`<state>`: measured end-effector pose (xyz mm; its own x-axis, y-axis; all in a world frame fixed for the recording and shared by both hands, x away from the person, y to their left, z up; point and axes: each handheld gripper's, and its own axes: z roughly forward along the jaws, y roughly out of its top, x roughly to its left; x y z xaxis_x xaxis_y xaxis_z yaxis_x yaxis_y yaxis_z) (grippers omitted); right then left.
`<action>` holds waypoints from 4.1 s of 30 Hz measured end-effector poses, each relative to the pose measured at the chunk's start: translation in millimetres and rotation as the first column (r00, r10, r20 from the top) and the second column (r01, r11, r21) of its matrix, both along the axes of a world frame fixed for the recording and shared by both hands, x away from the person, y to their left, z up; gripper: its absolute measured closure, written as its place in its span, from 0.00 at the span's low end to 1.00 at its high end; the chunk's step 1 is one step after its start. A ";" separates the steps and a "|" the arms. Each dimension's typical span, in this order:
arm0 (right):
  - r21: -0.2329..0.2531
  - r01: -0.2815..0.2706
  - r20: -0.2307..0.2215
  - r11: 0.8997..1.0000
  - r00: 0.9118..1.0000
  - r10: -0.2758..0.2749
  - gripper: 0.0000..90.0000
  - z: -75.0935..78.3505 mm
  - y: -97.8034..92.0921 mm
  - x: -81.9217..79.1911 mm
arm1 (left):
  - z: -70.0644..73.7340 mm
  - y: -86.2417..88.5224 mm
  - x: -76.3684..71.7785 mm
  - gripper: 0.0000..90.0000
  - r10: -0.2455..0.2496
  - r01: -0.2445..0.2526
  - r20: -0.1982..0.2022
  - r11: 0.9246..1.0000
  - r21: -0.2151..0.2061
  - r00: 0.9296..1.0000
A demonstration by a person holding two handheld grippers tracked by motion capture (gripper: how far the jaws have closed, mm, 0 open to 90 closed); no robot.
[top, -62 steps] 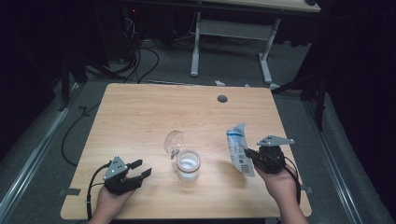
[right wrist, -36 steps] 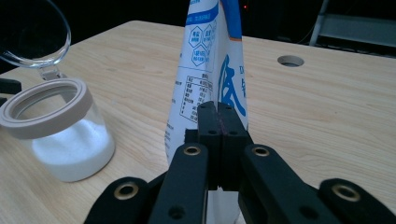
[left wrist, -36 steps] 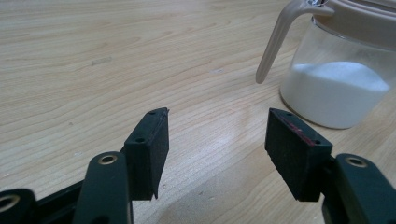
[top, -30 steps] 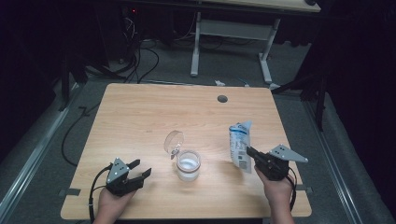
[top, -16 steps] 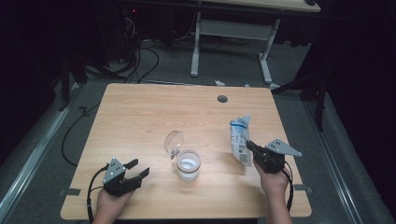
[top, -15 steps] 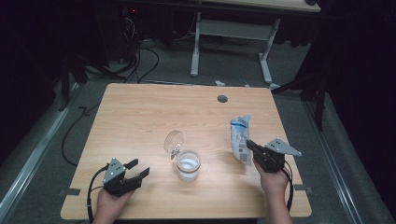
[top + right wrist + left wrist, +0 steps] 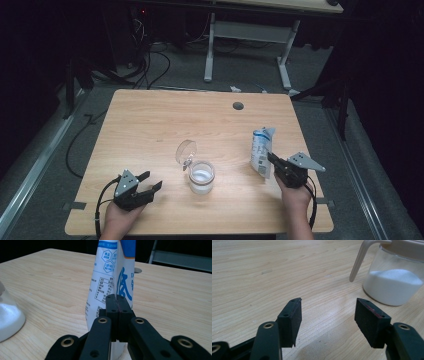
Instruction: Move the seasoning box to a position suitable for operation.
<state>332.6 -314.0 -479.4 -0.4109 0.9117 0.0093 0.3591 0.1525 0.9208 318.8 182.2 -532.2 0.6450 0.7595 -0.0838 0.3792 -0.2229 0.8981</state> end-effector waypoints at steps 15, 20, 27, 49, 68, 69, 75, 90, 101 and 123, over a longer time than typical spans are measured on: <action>-0.009 0.020 -0.006 1.000 1.000 -0.020 1.00 -6.4 -4.1 -15.3 | 0.6 0.2 -1.2 0.44 -0.007 0.007 0.015 1.000 -0.009 1.000; -0.016 0.014 0.000 1.000 1.000 -0.014 0.98 -5.7 -2.5 -15.5 | 0.8 0.9 -1.3 0.43 -0.005 0.005 0.016 1.000 -0.017 1.000; -0.008 0.021 -0.002 1.000 1.000 -0.021 0.86 -6.1 -1.9 -13.8 | 0.8 0.8 -1.5 0.44 -0.010 0.010 0.016 1.000 -0.017 1.000; -0.023 0.068 -0.021 0.997 0.997 -0.068 0.57 -8.1 6.4 -7.5 | 0.7 -1.8 -2.0 0.44 -0.026 0.026 0.018 1.000 0.003 0.999; -0.058 0.092 -0.029 0.994 0.995 -0.094 0.55 -9.3 9.5 -15.3 | 0.9 -2.8 -2.3 0.44 -0.042 0.042 0.023 0.999 0.016 0.999; -0.058 0.092 -0.031 0.994 0.995 -0.094 0.54 -9.7 9.8 -15.4 | 1.0 -2.7 -2.3 0.44 -0.044 0.044 0.022 0.999 0.017 0.999; -0.069 0.090 -0.026 0.994 0.995 -0.092 0.53 -9.4 11.6 -17.2 | 1.1 -2.8 -3.2 0.44 -0.041 0.040 0.026 0.999 0.020 0.999; -0.069 0.116 -0.050 0.991 0.992 -0.120 0.54 -19.3 1.9 -33.7 | 1.2 -3.1 -3.4 0.44 -0.042 0.042 0.028 0.999 0.017 0.999; -0.092 0.120 -0.049 0.989 0.991 -0.125 0.55 -22.1 5.3 -38.9 | 1.3 -3.8 -3.8 0.45 -0.051 0.051 0.030 0.998 0.023 0.998; -0.110 0.098 -0.043 0.989 0.994 -0.103 0.64 -23.6 15.4 -57.2 | 1.4 -4.2 -3.3 0.46 -0.057 0.056 0.033 0.998 0.024 0.998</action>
<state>275.5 -298.6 -503.0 -0.3186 0.9450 -0.0736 0.4210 0.2106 0.8823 315.5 178.0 -530.8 0.6893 0.7231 -0.0444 0.3354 -0.2642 0.9043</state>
